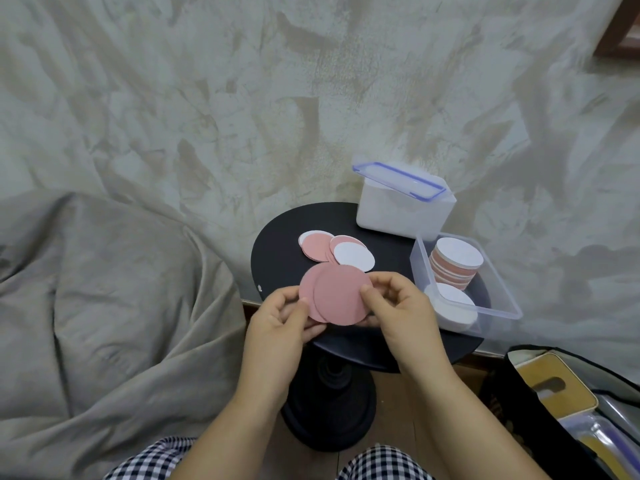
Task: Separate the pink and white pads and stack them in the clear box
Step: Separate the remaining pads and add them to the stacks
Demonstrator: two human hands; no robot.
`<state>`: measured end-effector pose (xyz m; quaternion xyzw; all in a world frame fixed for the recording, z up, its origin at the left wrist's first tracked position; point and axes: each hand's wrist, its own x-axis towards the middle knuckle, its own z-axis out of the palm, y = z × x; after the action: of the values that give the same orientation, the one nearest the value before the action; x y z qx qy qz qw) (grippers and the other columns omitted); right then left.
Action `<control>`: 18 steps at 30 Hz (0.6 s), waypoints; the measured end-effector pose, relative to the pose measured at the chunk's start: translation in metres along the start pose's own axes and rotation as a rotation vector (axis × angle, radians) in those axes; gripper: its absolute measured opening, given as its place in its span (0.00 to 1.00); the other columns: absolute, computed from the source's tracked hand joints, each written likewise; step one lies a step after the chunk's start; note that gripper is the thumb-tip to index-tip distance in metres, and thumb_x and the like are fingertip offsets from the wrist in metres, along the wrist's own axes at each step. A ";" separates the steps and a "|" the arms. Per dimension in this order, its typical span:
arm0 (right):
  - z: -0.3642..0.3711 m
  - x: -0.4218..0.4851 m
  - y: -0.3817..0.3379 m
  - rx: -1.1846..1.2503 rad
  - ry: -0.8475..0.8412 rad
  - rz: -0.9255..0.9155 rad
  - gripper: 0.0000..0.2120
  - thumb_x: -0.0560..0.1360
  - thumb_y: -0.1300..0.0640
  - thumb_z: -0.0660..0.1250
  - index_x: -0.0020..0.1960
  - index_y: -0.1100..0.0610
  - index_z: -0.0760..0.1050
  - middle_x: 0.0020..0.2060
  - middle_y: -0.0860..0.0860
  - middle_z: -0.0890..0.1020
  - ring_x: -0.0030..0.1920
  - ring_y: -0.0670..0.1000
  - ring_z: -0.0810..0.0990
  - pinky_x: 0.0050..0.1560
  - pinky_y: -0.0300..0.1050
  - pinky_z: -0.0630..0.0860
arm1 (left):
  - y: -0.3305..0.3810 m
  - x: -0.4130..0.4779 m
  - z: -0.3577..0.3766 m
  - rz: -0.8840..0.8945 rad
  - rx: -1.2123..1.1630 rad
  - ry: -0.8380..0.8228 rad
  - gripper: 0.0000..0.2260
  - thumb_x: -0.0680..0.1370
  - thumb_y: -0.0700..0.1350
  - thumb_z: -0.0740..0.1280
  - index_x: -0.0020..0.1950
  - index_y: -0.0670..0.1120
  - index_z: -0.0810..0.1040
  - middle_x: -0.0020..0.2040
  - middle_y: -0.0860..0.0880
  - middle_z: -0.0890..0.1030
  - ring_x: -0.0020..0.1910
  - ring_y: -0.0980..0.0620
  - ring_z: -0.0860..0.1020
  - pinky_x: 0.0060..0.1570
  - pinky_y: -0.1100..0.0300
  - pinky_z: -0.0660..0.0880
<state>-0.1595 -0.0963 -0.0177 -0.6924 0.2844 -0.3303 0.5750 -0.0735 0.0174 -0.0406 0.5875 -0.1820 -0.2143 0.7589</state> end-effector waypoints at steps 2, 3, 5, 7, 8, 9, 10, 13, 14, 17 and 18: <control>0.002 0.000 0.002 -0.048 0.024 -0.051 0.04 0.74 0.61 0.67 0.45 0.53 0.78 0.35 0.49 0.81 0.31 0.46 0.79 0.32 0.37 0.77 | 0.000 -0.003 0.001 0.010 -0.009 -0.022 0.06 0.78 0.38 0.62 0.49 0.44 0.78 0.39 0.48 0.85 0.41 0.54 0.83 0.39 0.65 0.78; 0.003 0.000 0.002 -0.082 0.033 -0.077 0.05 0.74 0.61 0.67 0.44 0.51 0.78 0.33 0.47 0.80 0.28 0.46 0.77 0.32 0.37 0.76 | 0.001 -0.003 0.001 0.021 -0.001 -0.031 0.04 0.77 0.38 0.64 0.49 0.44 0.78 0.39 0.48 0.85 0.41 0.54 0.83 0.38 0.65 0.78; 0.005 0.001 0.003 -0.142 0.036 -0.111 0.07 0.73 0.60 0.68 0.41 0.48 0.78 0.29 0.45 0.80 0.26 0.47 0.76 0.32 0.37 0.75 | 0.001 -0.001 -0.001 0.046 0.041 -0.036 0.03 0.76 0.38 0.66 0.48 0.45 0.78 0.40 0.48 0.85 0.42 0.53 0.83 0.39 0.64 0.78; 0.006 0.004 0.003 -0.189 0.033 -0.130 0.08 0.72 0.59 0.70 0.41 0.46 0.77 0.31 0.44 0.81 0.28 0.46 0.77 0.34 0.39 0.77 | -0.001 0.004 -0.004 0.103 0.141 -0.008 0.03 0.77 0.40 0.66 0.47 0.46 0.77 0.41 0.49 0.85 0.43 0.53 0.83 0.42 0.60 0.79; 0.005 0.007 0.005 -0.221 0.037 -0.146 0.08 0.72 0.58 0.70 0.42 0.45 0.77 0.33 0.44 0.81 0.32 0.44 0.78 0.37 0.40 0.77 | -0.002 0.008 -0.006 0.156 0.222 0.021 0.02 0.77 0.41 0.65 0.47 0.48 0.76 0.41 0.50 0.84 0.43 0.53 0.83 0.44 0.57 0.79; 0.004 0.012 0.007 -0.269 0.040 -0.163 0.08 0.72 0.58 0.70 0.44 0.44 0.77 0.35 0.44 0.81 0.36 0.43 0.78 0.40 0.40 0.77 | -0.004 0.013 -0.008 0.216 0.316 0.058 0.02 0.77 0.42 0.64 0.47 0.49 0.74 0.41 0.51 0.84 0.43 0.53 0.82 0.44 0.55 0.79; 0.002 0.017 0.008 -0.341 0.037 -0.182 0.09 0.73 0.58 0.69 0.47 0.44 0.76 0.39 0.43 0.81 0.41 0.41 0.78 0.44 0.39 0.76 | -0.006 0.017 -0.009 0.271 0.401 0.093 0.01 0.78 0.44 0.63 0.48 0.49 0.72 0.41 0.52 0.83 0.42 0.52 0.82 0.43 0.52 0.79; -0.003 0.038 0.015 -0.646 -0.046 -0.216 0.16 0.74 0.54 0.67 0.62 0.51 0.73 0.58 0.46 0.76 0.57 0.44 0.74 0.60 0.39 0.70 | -0.010 0.026 -0.009 0.356 0.501 0.158 0.02 0.79 0.44 0.61 0.49 0.46 0.70 0.39 0.48 0.80 0.40 0.49 0.80 0.41 0.49 0.77; -0.003 0.046 0.018 -0.739 -0.086 -0.211 0.21 0.75 0.52 0.66 0.66 0.53 0.69 0.64 0.48 0.72 0.64 0.46 0.70 0.65 0.39 0.65 | -0.011 0.027 -0.008 0.367 0.507 0.168 0.02 0.79 0.43 0.61 0.50 0.45 0.69 0.39 0.49 0.79 0.40 0.50 0.79 0.40 0.51 0.76; 0.001 0.066 0.021 -0.891 -0.169 -0.128 0.32 0.75 0.47 0.65 0.73 0.55 0.58 0.74 0.51 0.58 0.74 0.50 0.55 0.71 0.43 0.55 | -0.012 0.028 -0.009 0.372 0.480 0.174 0.02 0.79 0.42 0.61 0.50 0.45 0.70 0.38 0.55 0.79 0.40 0.59 0.78 0.37 0.65 0.73; 0.003 0.071 0.021 -0.912 -0.181 -0.101 0.33 0.74 0.46 0.65 0.74 0.55 0.58 0.74 0.52 0.58 0.74 0.51 0.55 0.71 0.44 0.55 | -0.012 0.028 -0.009 0.365 0.465 0.170 0.01 0.79 0.42 0.61 0.50 0.45 0.70 0.38 0.55 0.79 0.40 0.62 0.78 0.37 0.68 0.73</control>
<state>-0.1136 -0.1535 -0.0296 -0.9134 0.3152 -0.1372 0.2178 -0.0465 0.0071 -0.0538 0.7187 -0.2644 0.0227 0.6426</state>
